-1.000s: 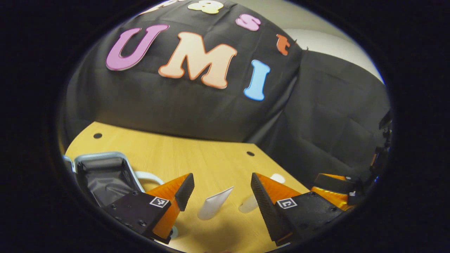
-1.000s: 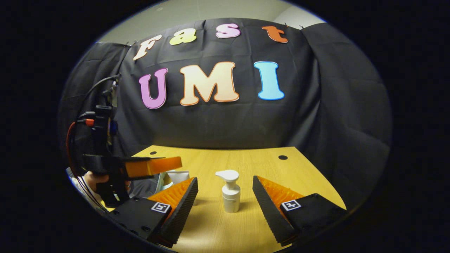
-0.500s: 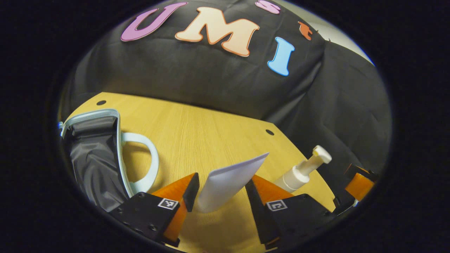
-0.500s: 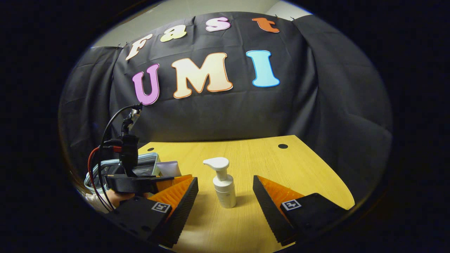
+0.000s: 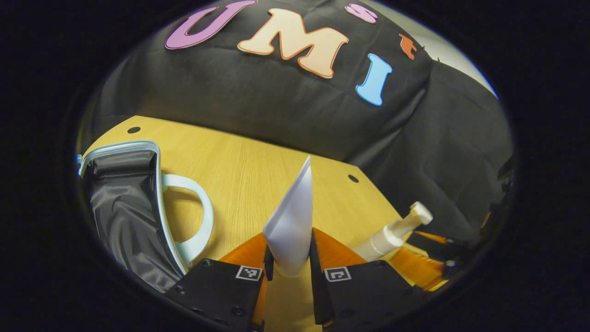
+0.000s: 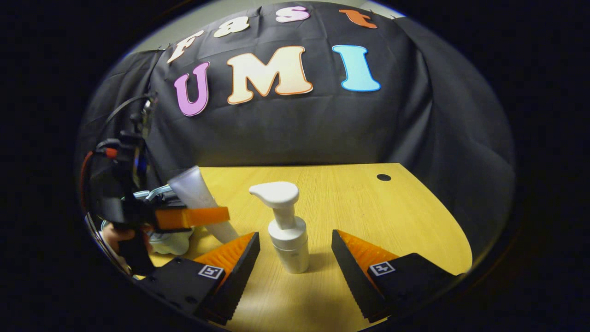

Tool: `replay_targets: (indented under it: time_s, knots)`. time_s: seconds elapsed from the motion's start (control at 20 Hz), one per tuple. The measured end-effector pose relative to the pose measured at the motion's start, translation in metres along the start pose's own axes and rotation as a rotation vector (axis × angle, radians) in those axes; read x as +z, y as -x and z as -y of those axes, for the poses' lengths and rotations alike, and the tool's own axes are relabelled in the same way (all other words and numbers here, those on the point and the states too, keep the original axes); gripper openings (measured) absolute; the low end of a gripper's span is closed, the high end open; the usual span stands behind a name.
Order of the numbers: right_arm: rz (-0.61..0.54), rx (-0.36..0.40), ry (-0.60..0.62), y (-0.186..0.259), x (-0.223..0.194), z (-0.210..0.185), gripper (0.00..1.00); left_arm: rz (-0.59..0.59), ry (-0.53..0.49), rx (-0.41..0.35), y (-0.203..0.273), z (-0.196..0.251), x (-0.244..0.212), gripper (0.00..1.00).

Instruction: First open the suitcase, pack the skin care products into it, and then close the suitcase.

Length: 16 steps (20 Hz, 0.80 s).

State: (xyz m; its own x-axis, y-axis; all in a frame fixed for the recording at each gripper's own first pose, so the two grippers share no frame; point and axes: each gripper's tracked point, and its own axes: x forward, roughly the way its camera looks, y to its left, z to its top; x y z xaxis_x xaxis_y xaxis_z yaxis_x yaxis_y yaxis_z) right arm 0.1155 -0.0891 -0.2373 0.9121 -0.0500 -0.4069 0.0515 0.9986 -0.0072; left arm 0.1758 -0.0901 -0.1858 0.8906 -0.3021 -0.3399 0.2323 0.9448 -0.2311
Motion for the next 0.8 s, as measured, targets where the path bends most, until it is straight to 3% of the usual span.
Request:
replay_targets:
  time_s: [0.2, 0.35, 0.45, 0.5, 0.65, 0.7, 0.8]
  knots:
    - [-0.022, 0.039, -0.010, -0.023, -0.013, -0.005, 0.96, -0.007, -0.001, -0.032, 0.041, 0.001, 0.037, 0.34]
    - [-0.057, 0.044, -0.010, -0.038, -0.025, -0.010, 0.98, -0.054, 0.008, 0.007, 0.076, -0.027, 0.052, 0.37]
    - [-0.063, 0.042, -0.012, -0.043, -0.028, -0.011, 0.83, -0.080, 0.034, 0.052, 0.103, -0.057, 0.061, 0.34]
    - [-0.064, 0.042, -0.014, -0.046, -0.029, -0.012, 0.63, -0.093, 0.050, 0.079, 0.115, -0.073, 0.063, 0.34]
    - [-0.084, 0.049, -0.019, -0.042, -0.023, -0.020, 0.65, -0.217, 0.068, 0.135, 0.145, -0.123, 0.039, 0.34]
    - [-0.082, 0.061, -0.016, -0.038, -0.015, -0.025, 0.60, -0.268, 0.073, 0.152, 0.152, -0.141, 0.028, 0.37]
    - [-0.071, 0.090, -0.007, -0.027, 0.005, -0.044, 0.60, -0.369, 0.094, 0.164, 0.164, -0.169, 0.006, 0.34]
